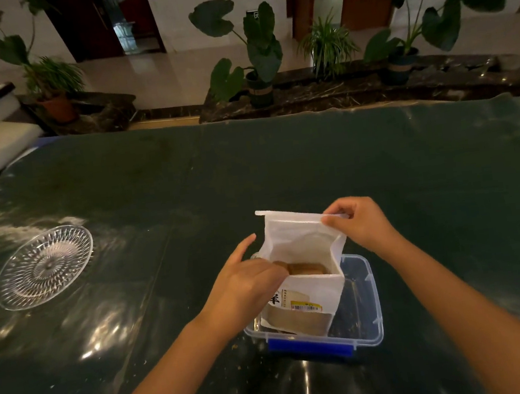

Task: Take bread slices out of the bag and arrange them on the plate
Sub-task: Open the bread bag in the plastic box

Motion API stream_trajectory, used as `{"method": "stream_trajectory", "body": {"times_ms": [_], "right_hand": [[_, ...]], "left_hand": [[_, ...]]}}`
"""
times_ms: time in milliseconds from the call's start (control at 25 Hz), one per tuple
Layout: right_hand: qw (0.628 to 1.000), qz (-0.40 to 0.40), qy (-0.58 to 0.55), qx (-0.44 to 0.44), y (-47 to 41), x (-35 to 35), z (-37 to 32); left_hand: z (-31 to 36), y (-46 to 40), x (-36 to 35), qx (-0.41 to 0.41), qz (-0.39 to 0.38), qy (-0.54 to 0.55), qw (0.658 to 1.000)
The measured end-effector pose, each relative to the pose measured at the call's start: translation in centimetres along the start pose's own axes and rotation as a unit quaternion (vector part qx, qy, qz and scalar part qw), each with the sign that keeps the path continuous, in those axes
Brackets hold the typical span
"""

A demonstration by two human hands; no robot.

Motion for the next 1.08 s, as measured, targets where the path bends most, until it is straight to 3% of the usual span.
{"method": "stream_trajectory", "body": {"times_ms": [240,320,400,480,600,680,760,880,960,1080], "right_hand": [[0.998,0.036,0.057,-0.019,-1.0,1.1,-0.8],[0.986,0.052,0.128,0.09,0.4,0.8,-3.2],[0.944,-0.011,0.215,0.248,3.2,-1.2,-6.1],[0.912,-0.131,0.284,0.267,4.8,-3.4,-6.3],[0.888,-0.21,0.356,0.201,4.6,-3.7,-4.4],[0.892,-0.218,0.356,0.175,4.2,-3.4,-3.6],[0.898,-0.213,0.35,0.162,4.1,-3.2,-3.1],[0.895,-0.201,0.367,0.157,3.7,-3.2,-2.8],[0.885,-0.195,0.39,0.163,3.7,-3.0,-2.7],[0.864,-0.205,0.423,0.18,4.3,-2.8,-2.8]], "left_hand": [[3.4,1.6,1.7,-0.043,-0.062,-0.002,0.997],[3.7,1.5,1.7,-0.036,-0.071,0.015,0.997],[3.8,1.2,1.5,-0.027,-0.073,0.024,0.997],[3.8,0.8,1.0,-0.002,-0.104,0.029,0.994],[2.5,0.0,0.9,0.133,-0.149,0.104,0.974],[0.4,-1.0,1.8,0.255,-0.08,0.14,0.953],[-1.8,-2.8,2.6,0.334,-0.036,0.041,0.941],[-2.9,-5.2,0.3,0.392,-0.179,-0.152,0.889],[-2.8,-5.4,-1.7,0.41,-0.234,-0.154,0.868],[-3.8,-4.6,-2.1,0.425,-0.21,-0.119,0.872]]}}
Point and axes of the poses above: each hand's wrist, its own y-axis away from the middle knuckle, its own x-axis out of the back of the hand, z = x × y, the point moved 7 cm from there along -y, towards the middle knuckle, and after that the axes turned 2 degrees about y, right-handed, at the moved point
